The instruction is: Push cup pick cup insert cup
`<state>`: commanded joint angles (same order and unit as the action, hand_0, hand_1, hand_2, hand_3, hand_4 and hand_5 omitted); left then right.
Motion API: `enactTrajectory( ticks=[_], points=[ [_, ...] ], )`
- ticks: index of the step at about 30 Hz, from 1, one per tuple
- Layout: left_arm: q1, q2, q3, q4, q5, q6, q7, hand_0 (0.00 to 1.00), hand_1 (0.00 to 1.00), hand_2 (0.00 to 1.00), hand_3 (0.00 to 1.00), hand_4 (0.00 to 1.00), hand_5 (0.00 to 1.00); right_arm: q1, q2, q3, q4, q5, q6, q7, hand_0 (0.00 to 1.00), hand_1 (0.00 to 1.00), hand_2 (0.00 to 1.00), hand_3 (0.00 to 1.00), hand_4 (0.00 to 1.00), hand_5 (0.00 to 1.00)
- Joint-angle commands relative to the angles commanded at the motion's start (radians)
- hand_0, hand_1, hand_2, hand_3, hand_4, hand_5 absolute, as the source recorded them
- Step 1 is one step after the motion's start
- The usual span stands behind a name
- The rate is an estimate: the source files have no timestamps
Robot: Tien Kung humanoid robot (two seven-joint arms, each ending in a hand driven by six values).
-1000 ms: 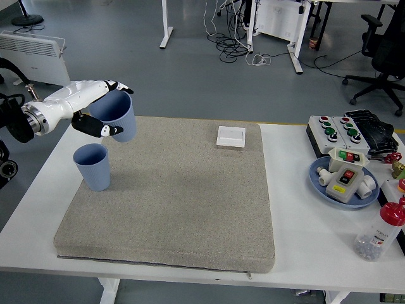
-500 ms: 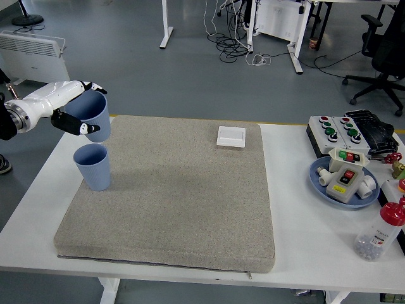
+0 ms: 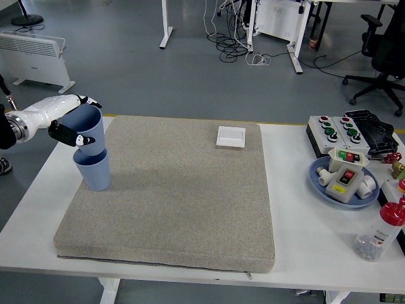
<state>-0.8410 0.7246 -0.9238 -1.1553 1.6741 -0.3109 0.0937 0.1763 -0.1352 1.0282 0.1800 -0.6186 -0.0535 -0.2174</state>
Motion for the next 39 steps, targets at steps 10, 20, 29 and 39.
enactTrajectory(
  ticks=[10,20,29,39],
  points=[
    [-0.006,-0.005,0.016,0.026,-0.007,-0.001,-0.006,0.591,0.495,0.478,0.475,0.541,0.002,0.003,-0.001,-0.001,0.000,0.000,0.001,0.000,0.749,0.695,0.682,0.583,0.192,0.539],
    [-0.006,-0.002,0.035,0.039,-0.013,-0.002,-0.009,0.580,0.491,0.474,0.469,0.557,0.002,0.006,-0.002,-0.002,0.000,0.003,0.001,0.001,0.748,0.695,0.683,0.583,0.192,0.538],
    [-0.017,-0.007,0.053,0.069,-0.023,-0.005,-0.015,0.579,0.493,0.476,0.469,0.559,0.002,0.007,-0.002,-0.003,0.000,0.002,0.001,0.001,0.749,0.695,0.683,0.584,0.192,0.538],
    [-0.027,-0.009,0.059,0.089,-0.022,-0.015,-0.041,0.441,0.616,0.642,0.552,0.720,0.131,0.009,-0.002,-0.004,0.000,0.002,0.001,0.001,0.749,0.695,0.683,0.583,0.192,0.538]
  ],
)
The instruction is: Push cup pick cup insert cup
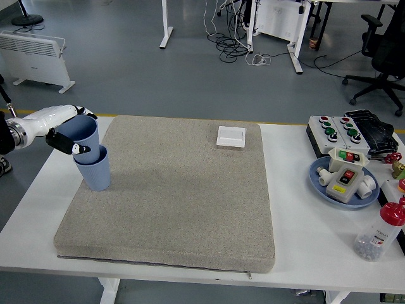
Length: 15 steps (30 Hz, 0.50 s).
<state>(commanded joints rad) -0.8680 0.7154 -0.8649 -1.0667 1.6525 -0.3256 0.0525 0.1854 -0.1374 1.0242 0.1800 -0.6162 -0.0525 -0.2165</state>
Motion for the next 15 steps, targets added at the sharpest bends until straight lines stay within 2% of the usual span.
enactTrajectory(
  ticks=[2,3,8,9,14,15],
  points=[
    [-0.003,-0.001,0.002,0.002,-0.002,0.002,-0.005,0.441,0.616,0.642,0.552,0.720,0.131,0.001,0.000,0.000,0.000,0.000,0.000,0.000,0.749,0.695,0.683,0.583,0.192,0.538],
    [-0.004,-0.002,0.004,0.003,-0.004,0.002,-0.006,0.512,0.675,0.726,0.645,0.800,0.221,0.001,0.000,0.001,0.000,-0.001,0.000,0.000,0.749,0.695,0.683,0.583,0.192,0.538],
    [-0.005,-0.005,0.005,0.012,-0.004,0.001,-0.008,0.512,0.675,0.726,0.645,0.800,0.221,0.001,0.000,0.000,0.000,-0.002,0.000,0.000,0.749,0.695,0.683,0.583,0.192,0.538],
    [-0.005,-0.005,0.006,0.015,-0.004,-0.001,-0.007,0.614,0.737,0.787,0.701,0.875,0.310,0.001,0.000,0.001,0.000,-0.002,0.000,0.000,0.749,0.695,0.683,0.583,0.192,0.537],
    [-0.006,-0.006,0.010,0.026,-0.004,-0.007,0.002,0.614,0.737,0.787,0.701,0.875,0.310,0.002,0.000,0.002,0.000,-0.002,0.000,0.000,0.749,0.695,0.683,0.583,0.192,0.537],
    [-0.006,-0.007,0.010,0.028,-0.004,-0.006,0.002,0.757,0.834,0.952,0.833,0.990,0.454,0.002,0.000,0.002,0.000,-0.003,0.000,0.000,0.748,0.695,0.683,0.584,0.192,0.537]
  ],
)
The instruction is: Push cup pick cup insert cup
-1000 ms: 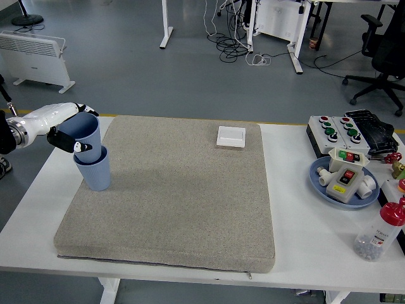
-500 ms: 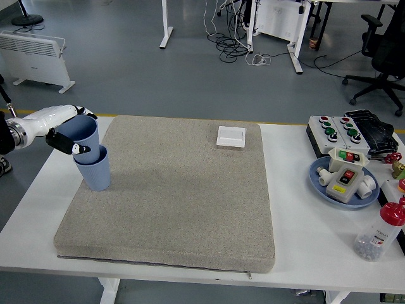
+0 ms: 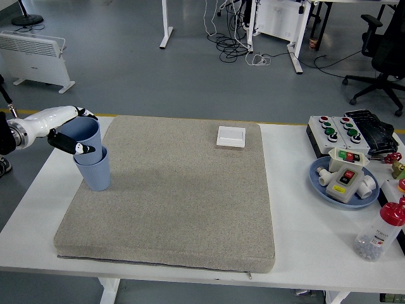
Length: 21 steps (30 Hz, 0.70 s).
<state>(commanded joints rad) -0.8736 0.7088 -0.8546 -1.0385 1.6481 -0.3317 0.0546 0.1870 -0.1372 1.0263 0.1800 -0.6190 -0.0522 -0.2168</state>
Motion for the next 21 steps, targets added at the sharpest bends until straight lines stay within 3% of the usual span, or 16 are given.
enactTrajectory(
  ticks=[5,6,21],
  points=[
    [-0.001,-0.002,0.001,0.007,-0.007,0.006,-0.003,0.757,0.834,0.952,0.833,0.990,0.454,0.000,0.000,0.001,0.000,-0.001,0.000,0.000,0.748,0.695,0.683,0.584,0.192,0.537],
    [-0.001,-0.002,0.001,0.009,-0.009,0.007,-0.004,0.835,0.887,0.998,0.924,0.997,0.470,0.000,0.000,0.001,0.000,-0.001,0.000,0.000,0.749,0.695,0.683,0.583,0.192,0.538],
    [0.014,-0.005,-0.011,-0.001,-0.034,0.056,-0.043,0.846,0.897,0.998,0.940,0.987,0.475,-0.003,0.002,0.005,0.000,-0.004,0.000,0.000,0.749,0.695,0.684,0.583,0.191,0.537]
  ],
)
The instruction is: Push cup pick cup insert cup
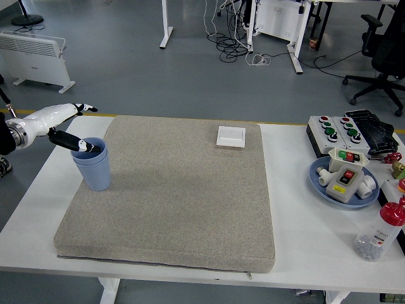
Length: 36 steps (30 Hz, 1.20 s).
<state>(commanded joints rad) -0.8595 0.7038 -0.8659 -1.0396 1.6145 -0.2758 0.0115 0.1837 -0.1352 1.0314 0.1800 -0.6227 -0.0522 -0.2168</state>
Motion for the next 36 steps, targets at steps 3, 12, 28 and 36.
enactTrajectory(
  ticks=[3,12,28,36],
  points=[
    [0.016,-0.002,-0.012,-0.015,-0.064,0.036,-0.050,0.754,0.805,0.933,0.833,0.774,0.488,-0.001,0.000,0.000,0.000,-0.001,0.000,0.000,0.749,0.695,0.684,0.583,0.191,0.538],
    [0.109,-0.033,-0.134,-0.128,-0.312,0.137,-0.175,0.660,0.674,0.730,0.612,0.629,0.476,-0.006,0.000,0.003,0.000,-0.007,0.001,-0.001,0.749,0.695,0.683,0.583,0.191,0.539],
    [0.453,-0.184,-0.522,-0.284,-0.905,0.197,-0.097,0.649,0.662,0.703,0.601,0.586,0.739,-0.011,-0.001,0.019,0.000,-0.021,0.002,0.002,0.749,0.695,0.682,0.583,0.192,0.537],
    [0.619,-0.266,-0.693,-0.239,-1.239,0.172,-0.043,0.732,0.747,0.784,0.703,0.620,0.998,-0.005,-0.002,0.025,0.000,-0.024,0.003,0.006,0.748,0.696,0.682,0.583,0.192,0.537]
  ],
)
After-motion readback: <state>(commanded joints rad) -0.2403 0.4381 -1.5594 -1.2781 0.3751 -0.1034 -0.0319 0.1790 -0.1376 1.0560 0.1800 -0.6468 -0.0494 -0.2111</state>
